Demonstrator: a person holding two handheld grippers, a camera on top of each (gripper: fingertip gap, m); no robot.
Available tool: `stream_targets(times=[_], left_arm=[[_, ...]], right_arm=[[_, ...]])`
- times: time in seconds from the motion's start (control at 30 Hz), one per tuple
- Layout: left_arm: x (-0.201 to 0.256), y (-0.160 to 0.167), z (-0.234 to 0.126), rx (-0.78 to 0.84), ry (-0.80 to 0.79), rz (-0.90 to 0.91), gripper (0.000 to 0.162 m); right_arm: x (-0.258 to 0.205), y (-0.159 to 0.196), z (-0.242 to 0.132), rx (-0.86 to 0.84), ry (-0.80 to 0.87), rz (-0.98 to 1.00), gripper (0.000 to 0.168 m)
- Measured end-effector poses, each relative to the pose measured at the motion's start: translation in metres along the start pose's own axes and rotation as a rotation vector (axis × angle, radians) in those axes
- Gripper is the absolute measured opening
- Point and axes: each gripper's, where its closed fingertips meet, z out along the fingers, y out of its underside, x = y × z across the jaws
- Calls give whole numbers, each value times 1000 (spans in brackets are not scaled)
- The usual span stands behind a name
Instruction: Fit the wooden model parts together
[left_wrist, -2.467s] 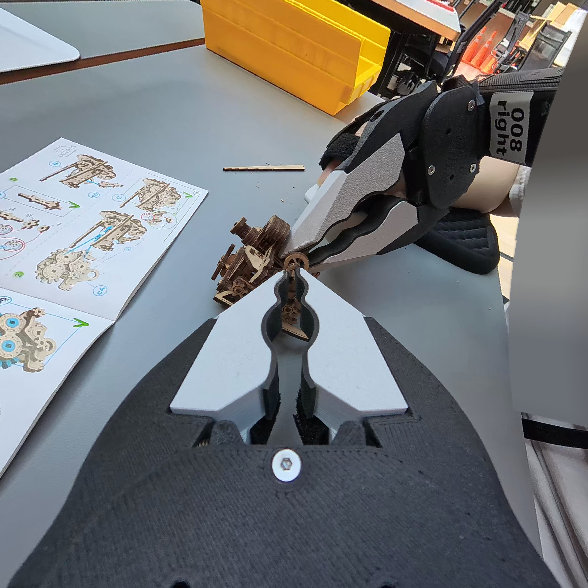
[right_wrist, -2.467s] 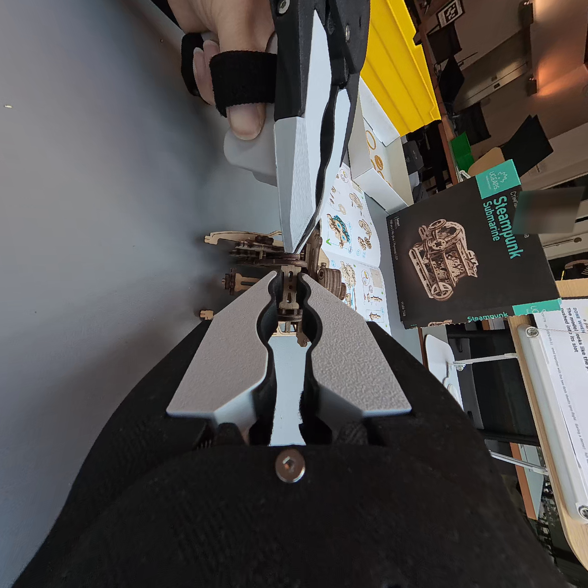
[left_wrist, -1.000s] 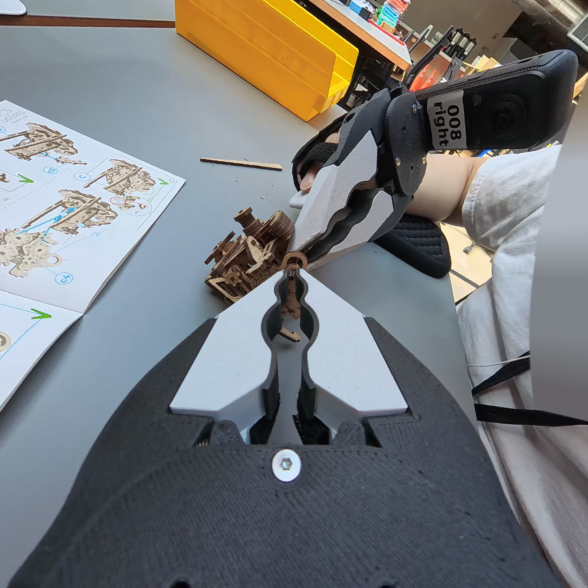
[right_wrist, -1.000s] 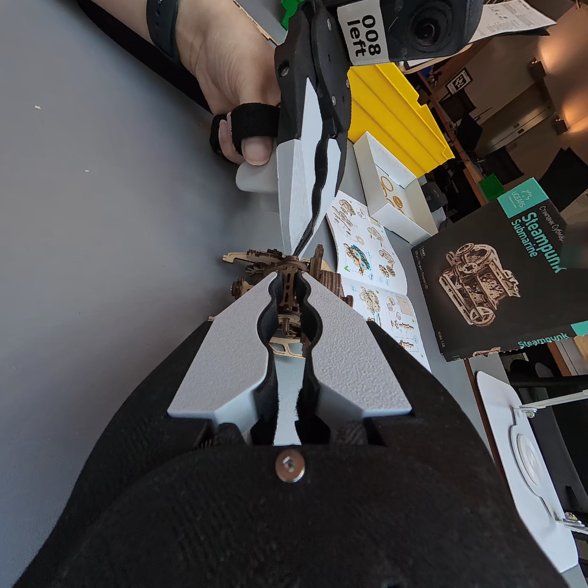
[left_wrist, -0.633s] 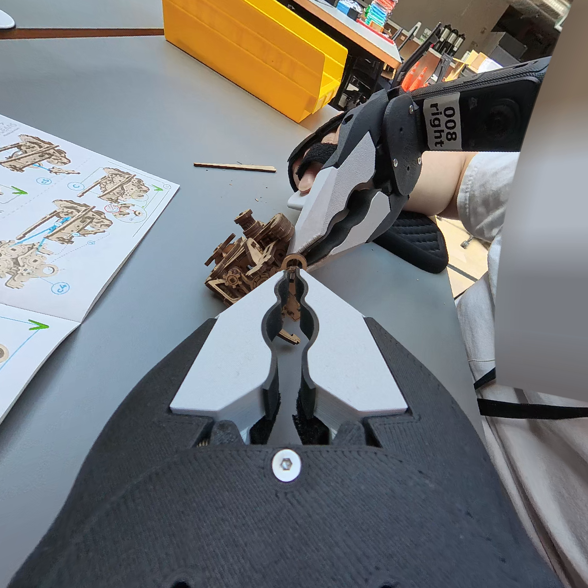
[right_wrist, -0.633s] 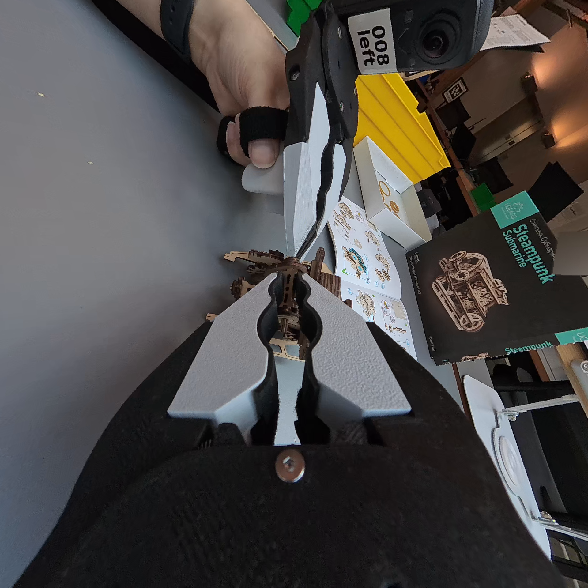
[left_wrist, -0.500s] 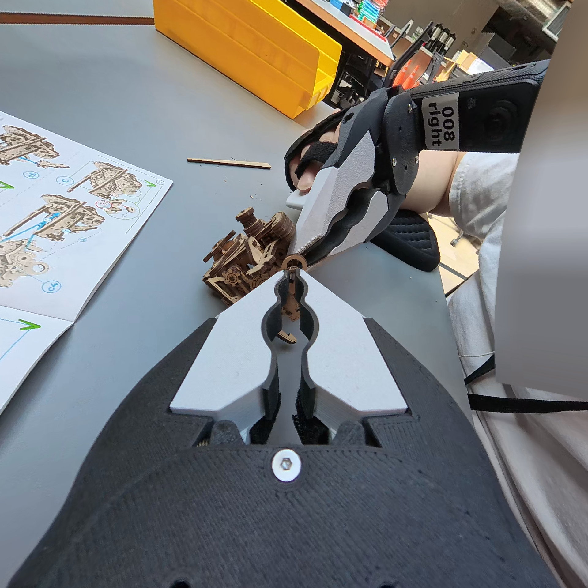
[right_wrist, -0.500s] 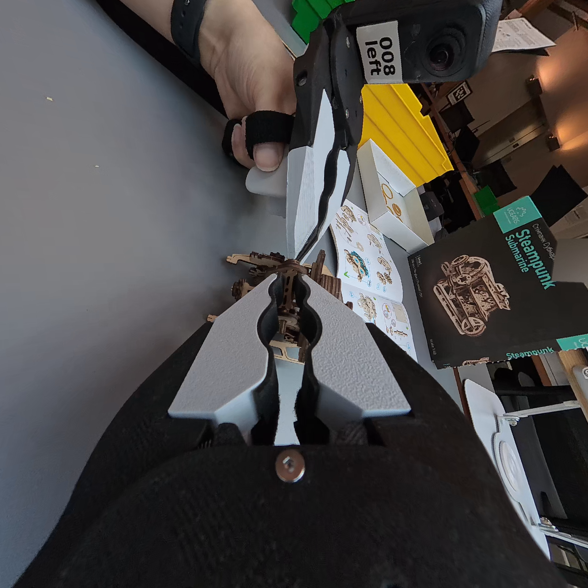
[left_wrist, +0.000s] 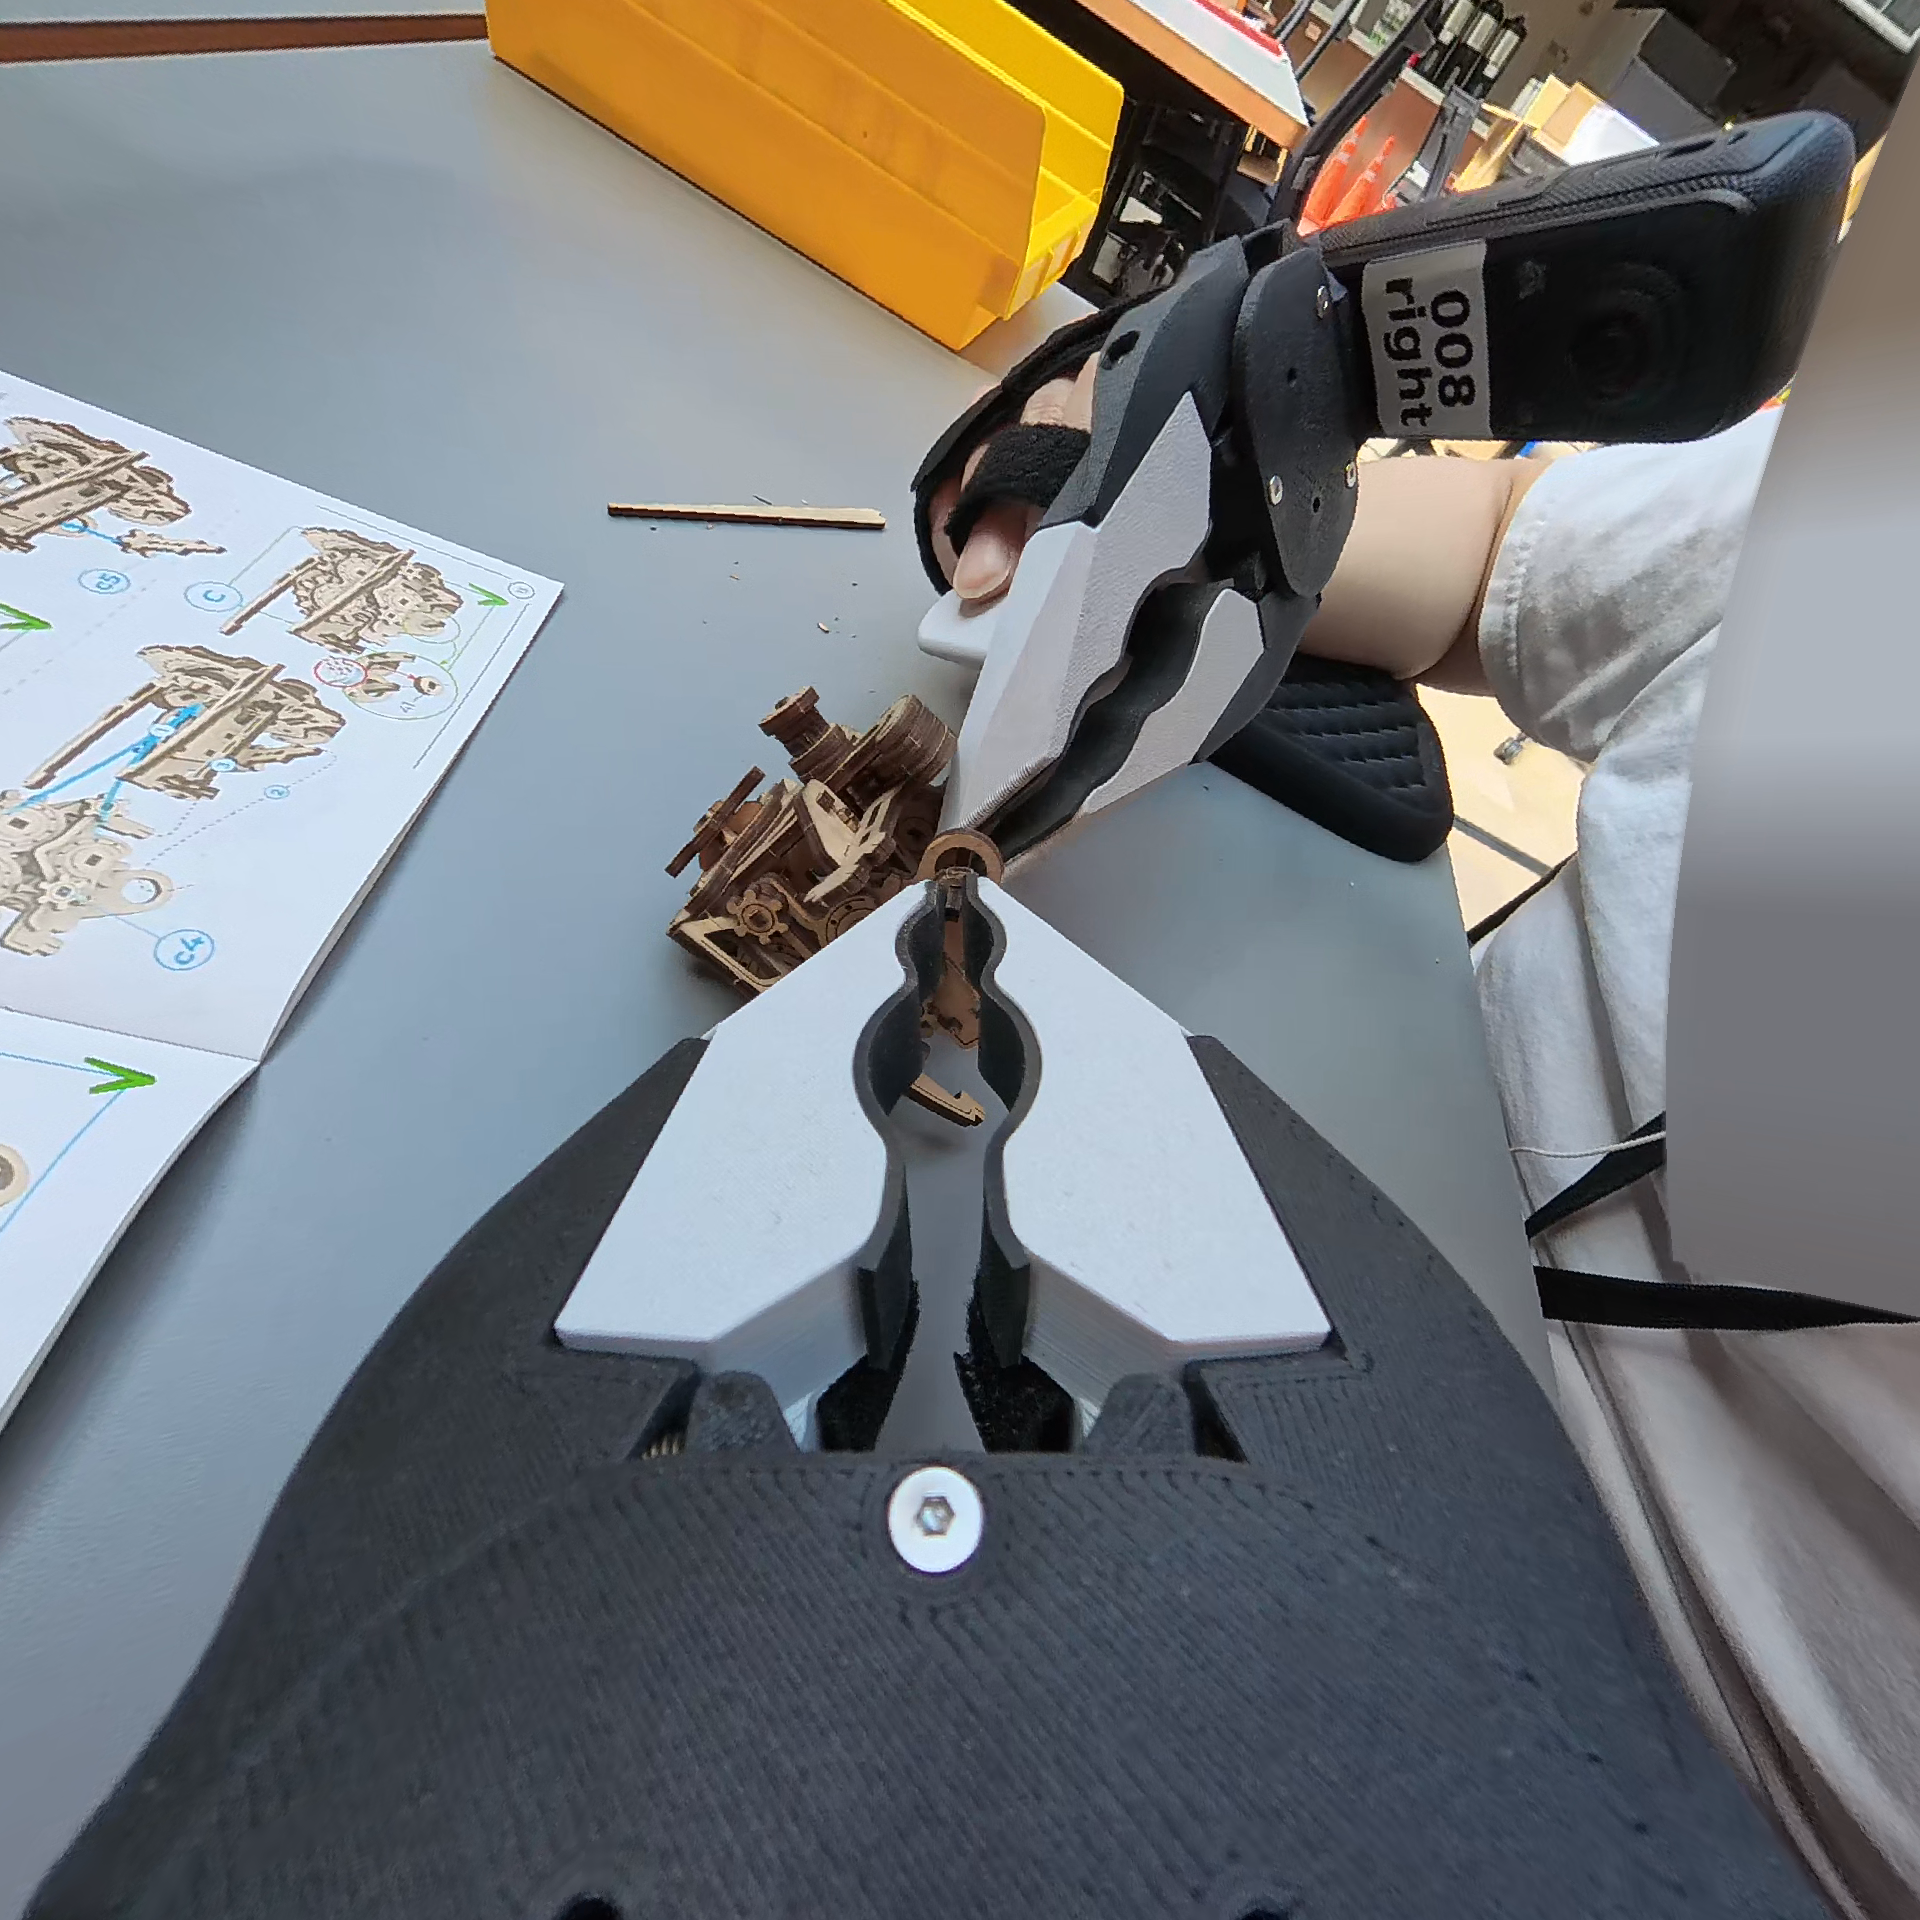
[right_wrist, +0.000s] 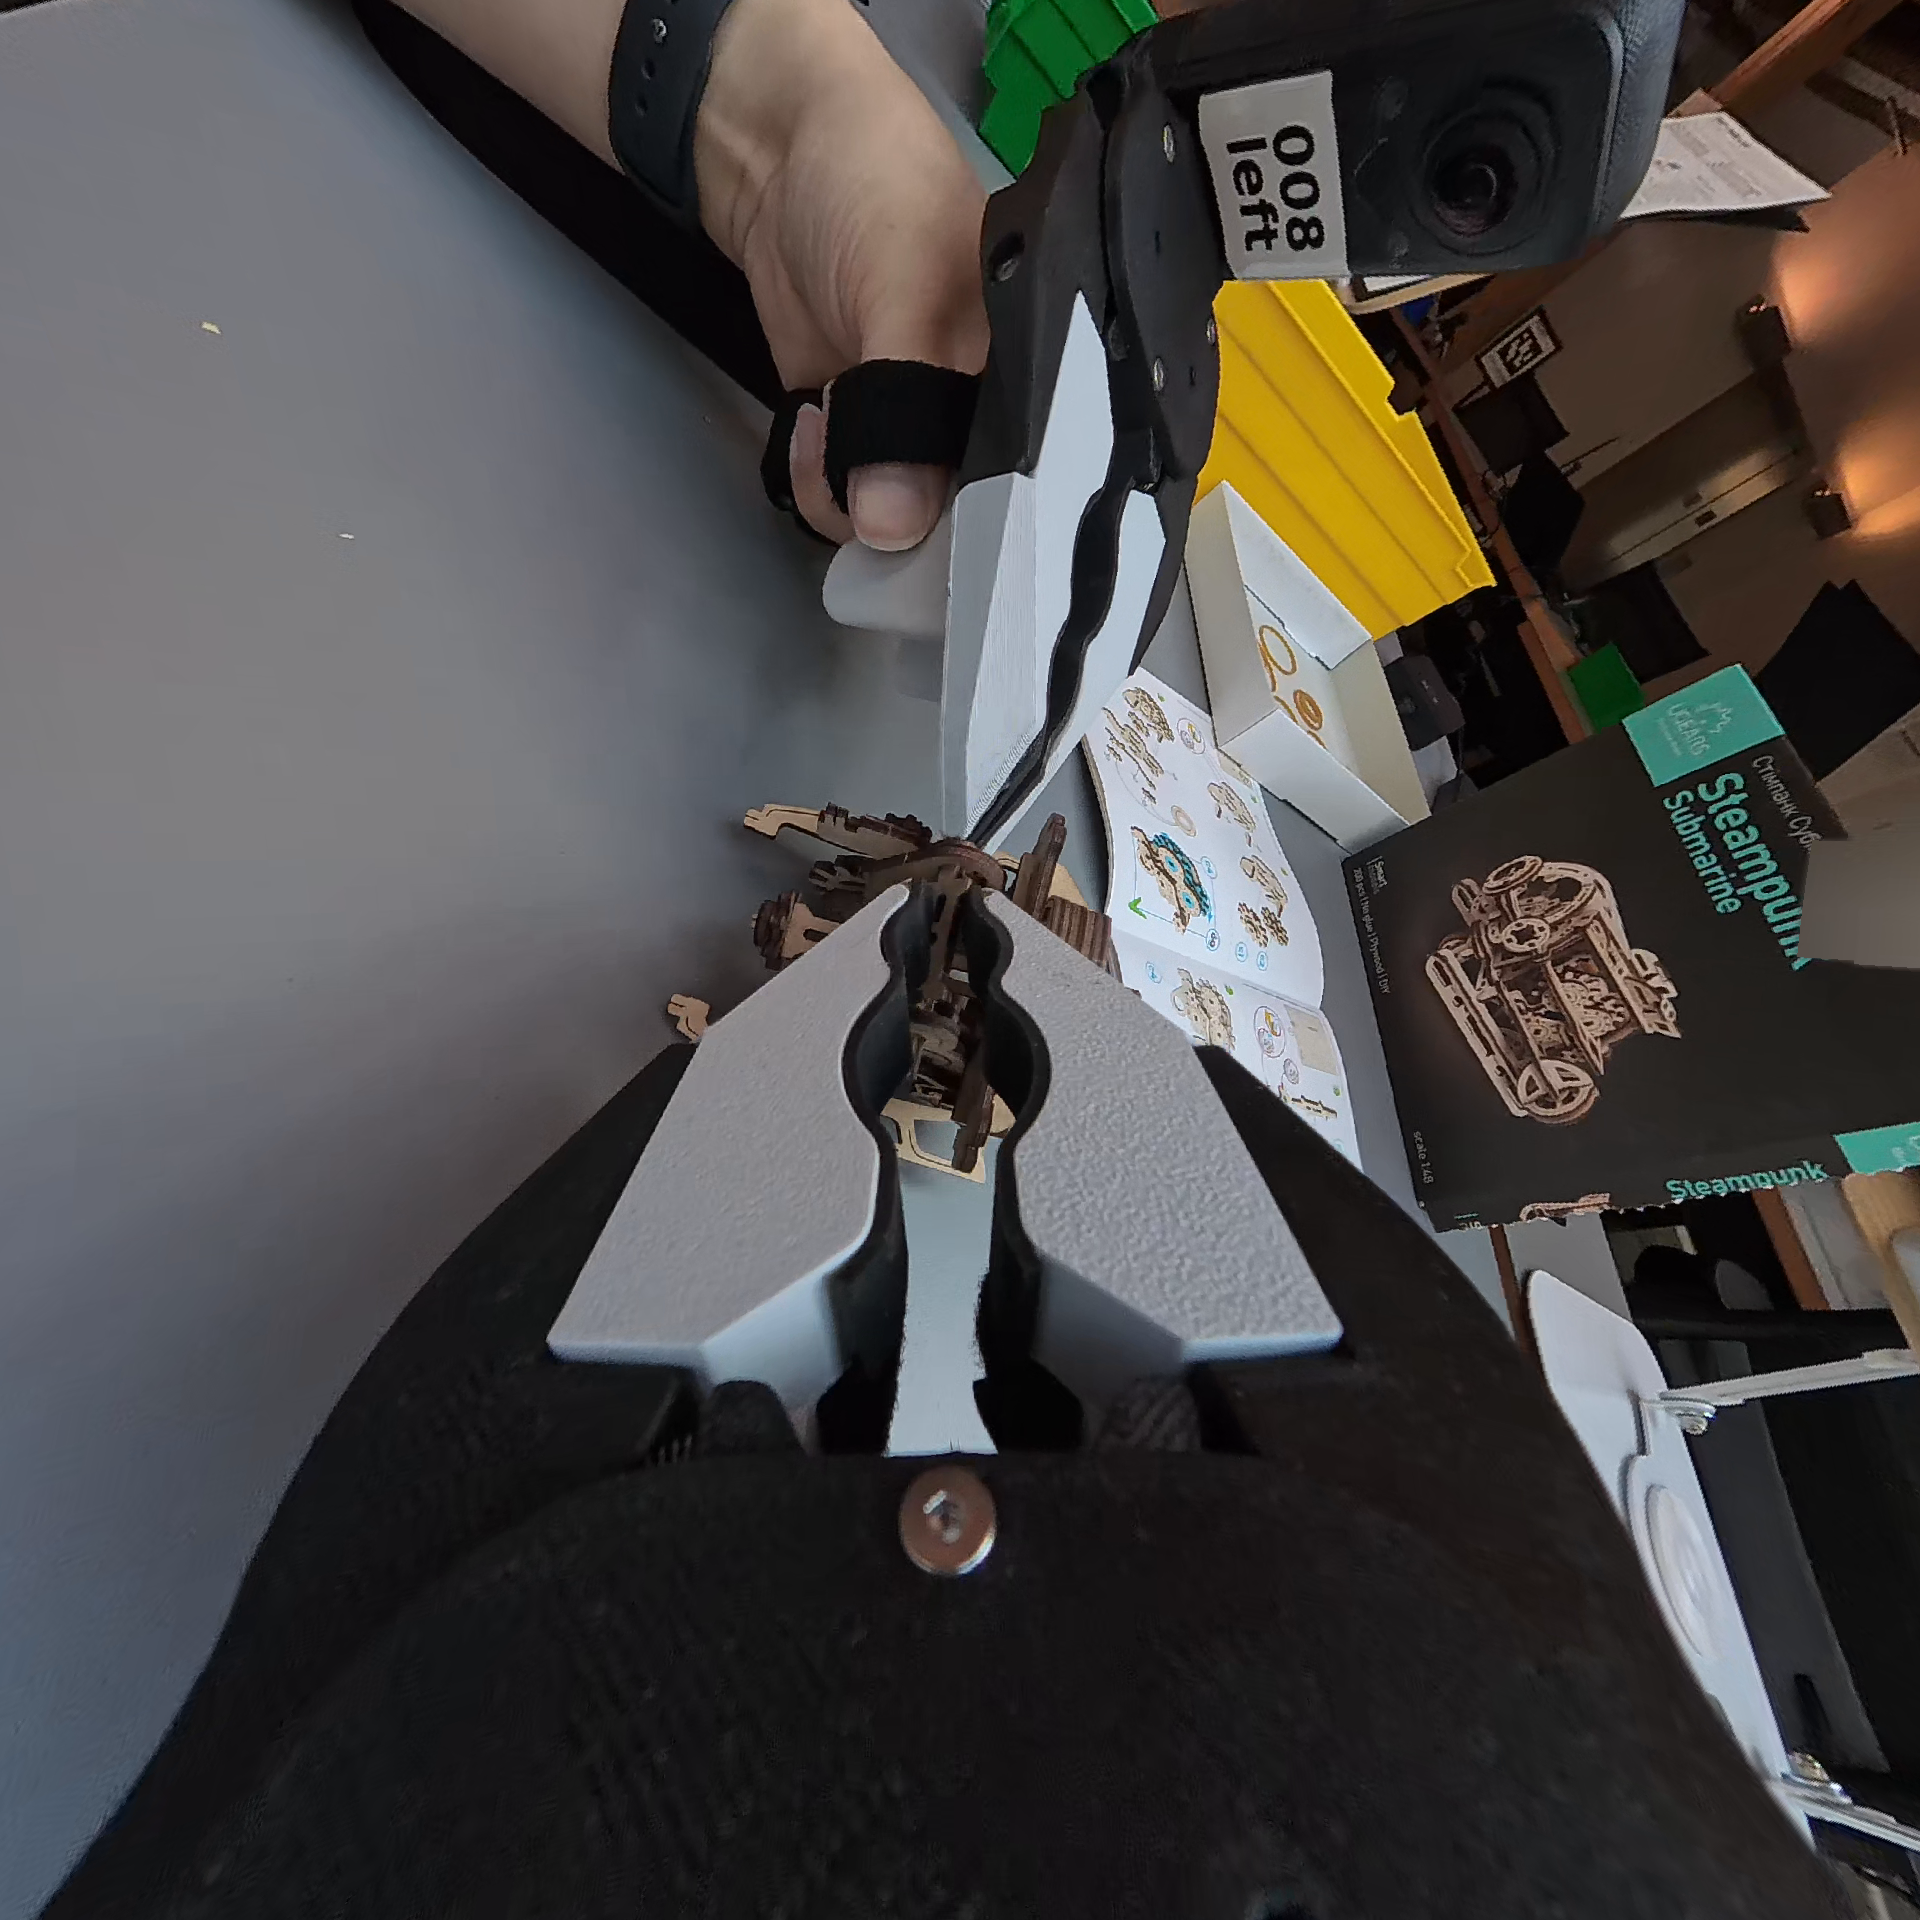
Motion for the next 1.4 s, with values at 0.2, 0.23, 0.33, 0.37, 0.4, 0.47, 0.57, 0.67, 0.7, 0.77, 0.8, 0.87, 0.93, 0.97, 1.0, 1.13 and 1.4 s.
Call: stream_targets(times=[0.2, 0.23, 0.33, 0.37, 0.4, 0.47, 0.57, 0.67, 0.7, 0.77, 0.8, 0.87, 0.93, 0.97, 1.0, 1.13, 1.4], left_arm=[[-2, -1, 0, 16, 7, -27, 1], [-2, -2, 0, 18, 8, -32, 1], [-3, -2, -1, 27, 12, -60, 0], [-4, -3, -1, 31, 12, -70, 0], [-5, -3, -2, 34, 8, -76, 0], [-8, -4, -3, 42, -11, -84, 0], [-11, -5, -4, 47, -22, -94, 0], [-9, -4, -3, 39, -18, -84, 0], [-9, -3, -3, 32, -14, -81, 1], [-8, -3, -3, 27, -2, -87, 1], [-8, -3, -3, 28, 2, -94, 1], [-9, -3, -3, 33, 6, -108, 0], [-9, -3, -2, 37, 8, -117, 0], [-9, -4, -2, 39, 7, -120, 0], [-10, -4, -3, 44, 4, -126, 0], [-13, -6, -6, 66, 5, -168, 0], [-17, -7, -7, 71, -17, -173, 0]], right_arm=[[1, 3, 0, -28, 47, -101, 7], [1, 3, 0, -35, 52, -112, 8], [0, 5, 1, -78, 91, -197, 11], [1, 5, 1, -95, 113, -233, 11], [2, 6, 2, -116, 135, -267, 11], [5, 8, 5, -160, 184, -314, 11], [8, 8, 7, -192, 226, -355, 8], [8, 3, 5, -160, 216, -298, 0], [7, 2, 5, -151, 198, -282, 0], [6, 2, 5, -136, 192, -284, 0], [6, 2, 5, -131, 188, -287, 0], [7, 3, 5, -125, 169, -275, 0], [8, 3, 4, -118, 161, -250, 0], [8, 3, 3, -116, 163, -247, 0], [8, 4, 3, -118, 169, -243, 2], [11, 11, 6, -167, 180, -215, 14], [13, 13, 12, -195, 196, -206, 10]])
